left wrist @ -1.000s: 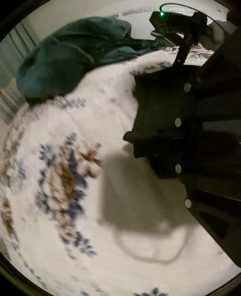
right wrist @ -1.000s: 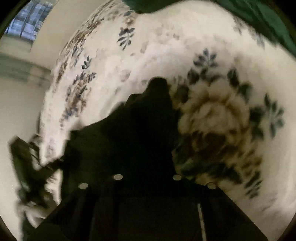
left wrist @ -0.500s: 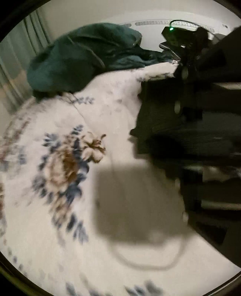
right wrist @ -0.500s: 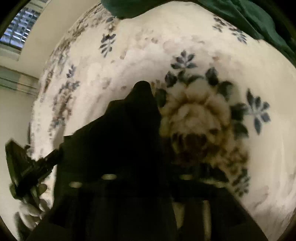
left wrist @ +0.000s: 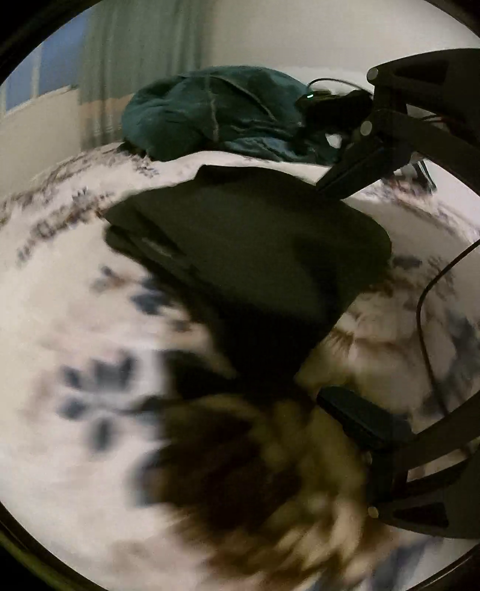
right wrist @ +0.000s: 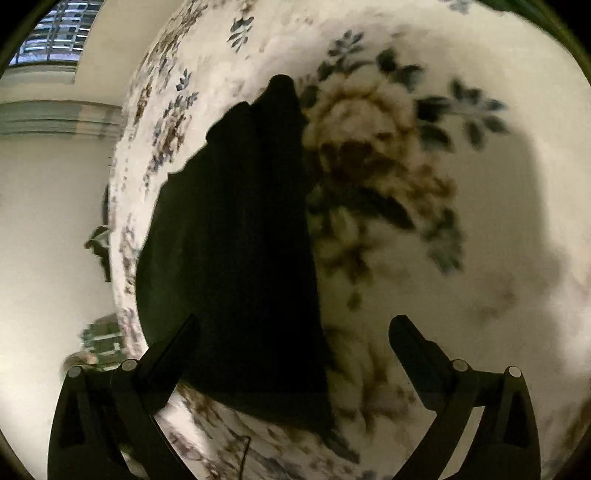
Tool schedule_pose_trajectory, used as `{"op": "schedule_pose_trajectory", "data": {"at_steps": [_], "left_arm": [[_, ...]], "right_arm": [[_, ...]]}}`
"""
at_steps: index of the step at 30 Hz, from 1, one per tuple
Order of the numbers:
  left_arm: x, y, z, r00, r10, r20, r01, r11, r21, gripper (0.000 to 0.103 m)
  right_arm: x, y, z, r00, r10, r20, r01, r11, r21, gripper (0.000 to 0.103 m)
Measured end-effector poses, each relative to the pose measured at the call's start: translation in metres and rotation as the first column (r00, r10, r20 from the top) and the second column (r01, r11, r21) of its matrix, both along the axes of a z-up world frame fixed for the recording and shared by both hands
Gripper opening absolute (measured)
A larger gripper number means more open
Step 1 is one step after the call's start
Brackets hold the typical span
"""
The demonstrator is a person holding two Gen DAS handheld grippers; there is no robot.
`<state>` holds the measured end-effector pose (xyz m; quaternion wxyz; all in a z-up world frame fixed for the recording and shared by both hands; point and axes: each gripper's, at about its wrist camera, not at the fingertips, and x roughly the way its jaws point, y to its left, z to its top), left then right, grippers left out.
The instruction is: Fold small clothes
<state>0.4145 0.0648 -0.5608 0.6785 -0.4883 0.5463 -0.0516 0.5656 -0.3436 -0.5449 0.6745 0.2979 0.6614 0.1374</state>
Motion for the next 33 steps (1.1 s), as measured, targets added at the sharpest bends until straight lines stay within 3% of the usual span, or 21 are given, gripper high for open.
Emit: {"op": "schedule_pose_trajectory", "data": {"at_steps": [2,6,7,8,9,10,11,12,13,15,19,22,24,27,28,30,32,33], "left_arm": [[0.009,-0.014,-0.018,1.0,0.017,-0.005,-0.018,1.0,-0.017,0.103],[0.027,-0.021,-0.025,0.995,0.1,0.022,-0.1,0.995,0.011,0.103],[0.03,-0.019,-0.021,0.988,0.139,0.064,-0.139,0.99,0.006,0.09],[0.035,-0.018,-0.015,0.985,0.147,0.089,-0.151,0.988,0.044,0.043],[0.04,-0.018,-0.012,0.987,0.131,0.094,-0.136,0.989,0.057,0.033],[0.044,-0.017,-0.008,0.987,0.124,0.098,-0.131,0.989,0.062,0.029],[0.047,-0.015,-0.003,0.987,0.12,0.104,-0.127,0.99,0.064,0.028],[0.052,-0.013,0.004,0.99,0.099,0.103,-0.107,0.992,0.073,0.028],[0.056,-0.01,0.009,0.992,0.075,0.1,-0.083,0.994,0.077,0.028],[0.065,0.0,0.019,0.995,0.019,0.094,-0.026,0.997,0.076,0.028],[0.081,0.016,0.04,0.988,-0.114,0.102,0.106,0.991,0.083,0.027],[0.093,0.03,0.047,0.97,-0.226,0.087,0.217,0.971,0.099,0.027],[0.107,0.03,0.048,0.947,-0.315,0.063,0.307,0.945,0.109,0.028],[0.121,0.026,0.03,0.902,-0.431,-0.026,0.428,0.887,0.172,0.034],[0.118,0.026,0.024,0.898,-0.436,-0.063,0.44,0.88,0.181,0.038],[0.114,0.027,0.022,0.902,-0.426,-0.068,0.431,0.882,0.192,0.047],[0.093,0.028,0.039,0.915,-0.4,-0.055,0.399,0.873,0.28,0.076],[0.082,0.028,0.048,0.921,-0.386,-0.045,0.381,0.875,0.299,0.08]], "right_arm": [[0.024,0.005,-0.014,1.0,0.011,0.004,-0.011,0.999,0.035,0.103],[0.078,0.023,-0.051,0.999,0.037,-0.026,-0.034,0.996,0.088,0.103],[0.087,0.03,-0.06,0.998,0.044,-0.042,-0.039,0.993,0.107,0.103],[0.093,0.037,-0.067,0.997,0.059,-0.057,-0.052,0.992,0.115,0.103],[0.096,0.042,-0.069,0.997,0.058,-0.056,-0.052,0.993,0.108,0.103],[0.097,0.047,-0.067,0.999,0.041,-0.029,-0.038,0.994,0.105,0.103],[0.094,0.05,-0.064,1.0,0.022,-0.001,-0.022,0.993,0.117,0.089],[0.092,0.053,-0.062,1.0,0.019,0.004,-0.019,0.992,0.124,0.049],[0.087,0.054,-0.062,1.0,0.006,-0.005,-0.005,0.995,0.098,0.046],[0.07,0.044,-0.055,0.997,-0.075,0.006,0.073,0.987,0.145,0.033],[0.022,0.029,-0.031,0.981,-0.192,0.004,0.187,0.96,0.206,0.03],[-0.039,0.029,-0.012,0.965,-0.261,-0.014,0.258,0.945,0.203,0.028],[-0.083,0.033,-0.006,0.946,-0.318,-0.057,0.323,0.925,0.201,0.027],[-0.147,0.057,0.004,0.927,-0.367,-0.082,0.375,0.914,0.151,0.027],[-0.159,0.067,0.002,0.927,-0.364,-0.093,0.374,0.917,0.142,0.027],[-0.172,0.079,-0.011,0.923,-0.359,-0.136,0.375,0.921,0.109,0.039],[-0.176,0.08,-0.023,0.916,-0.354,-0.192,0.376,0.922,0.093,0.051],[-0.178,0.076,-0.026,0.913,-0.34,-0.226,0.366,0.927,0.083,0.056]]}}
